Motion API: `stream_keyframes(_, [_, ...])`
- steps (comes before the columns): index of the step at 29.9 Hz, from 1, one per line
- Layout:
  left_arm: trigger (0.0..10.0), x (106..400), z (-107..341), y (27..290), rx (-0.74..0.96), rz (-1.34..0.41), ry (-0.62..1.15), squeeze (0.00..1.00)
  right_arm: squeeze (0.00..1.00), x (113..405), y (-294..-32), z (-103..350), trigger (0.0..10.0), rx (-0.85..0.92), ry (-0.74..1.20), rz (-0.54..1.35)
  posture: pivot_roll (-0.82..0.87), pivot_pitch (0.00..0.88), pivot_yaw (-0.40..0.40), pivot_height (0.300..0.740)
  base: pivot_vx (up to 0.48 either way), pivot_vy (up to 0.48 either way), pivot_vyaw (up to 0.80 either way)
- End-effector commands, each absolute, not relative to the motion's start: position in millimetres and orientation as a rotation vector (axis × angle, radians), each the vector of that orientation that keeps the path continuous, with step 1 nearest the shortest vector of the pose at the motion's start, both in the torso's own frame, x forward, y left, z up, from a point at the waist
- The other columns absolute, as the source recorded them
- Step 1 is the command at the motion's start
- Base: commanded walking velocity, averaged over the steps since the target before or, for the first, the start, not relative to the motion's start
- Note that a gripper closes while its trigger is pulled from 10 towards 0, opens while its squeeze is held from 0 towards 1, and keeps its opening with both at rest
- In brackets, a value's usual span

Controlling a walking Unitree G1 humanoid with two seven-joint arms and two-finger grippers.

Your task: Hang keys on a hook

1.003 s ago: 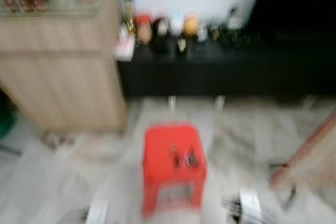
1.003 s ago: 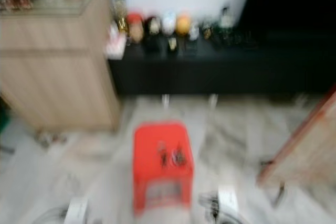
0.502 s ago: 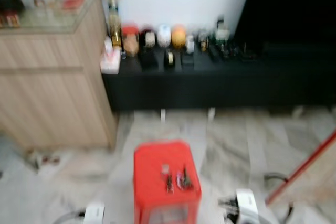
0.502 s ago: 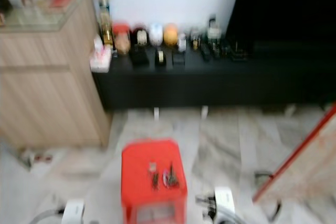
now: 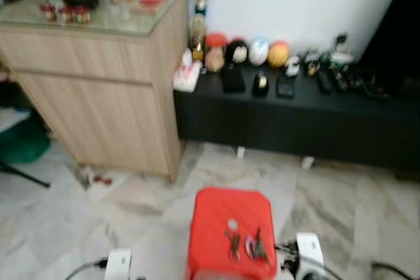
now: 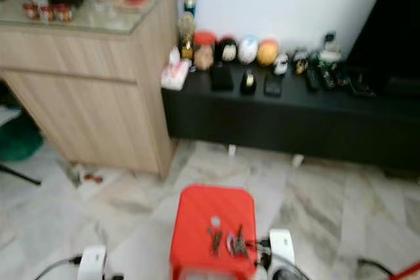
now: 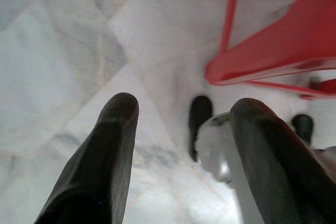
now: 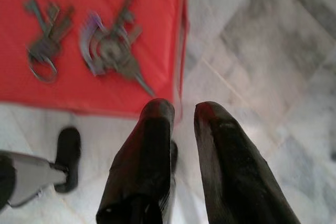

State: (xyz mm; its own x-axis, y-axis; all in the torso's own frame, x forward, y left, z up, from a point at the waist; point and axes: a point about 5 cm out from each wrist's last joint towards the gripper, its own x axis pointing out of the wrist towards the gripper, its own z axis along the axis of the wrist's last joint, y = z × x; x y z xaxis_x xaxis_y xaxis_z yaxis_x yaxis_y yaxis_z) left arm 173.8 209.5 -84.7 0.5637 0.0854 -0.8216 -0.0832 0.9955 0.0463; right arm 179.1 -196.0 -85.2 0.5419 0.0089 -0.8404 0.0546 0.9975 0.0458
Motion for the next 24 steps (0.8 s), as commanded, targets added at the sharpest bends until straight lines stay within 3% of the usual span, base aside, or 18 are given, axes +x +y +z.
stream_keyframes(1, [10.0,173,-86,207,0.006,0.089,0.974,0.0,0.0,177,-201,-85,10.0,0.084,1.005,-0.05,0.01,0.0,-0.063,0.74,0.0,0.0,0.0])
stream_keyframes(5, [10.0,173,-86,207,0.007,0.087,0.973,0.0,0.0,178,-201,-85,10.0,0.076,0.995,-0.044,0.01,0.0,-0.062,0.74,0.0,0.0,0.0])
stream_keyframes(13, [10.0,174,-85,208,0.014,0.083,0.972,0.0,0.0,180,-200,-84,10.0,0.093,0.978,-0.047,0.02,0.0,-0.065,0.74,0.0,0.0,0.77])
stream_keyframes(24, [10.0,188,-79,207,0.025,0.07,0.95,0.0,0.0,194,-198,-77,10.0,0.152,0.901,-0.084,0.0,0.0,-0.057,0.74,0.0,0.0,0.0])
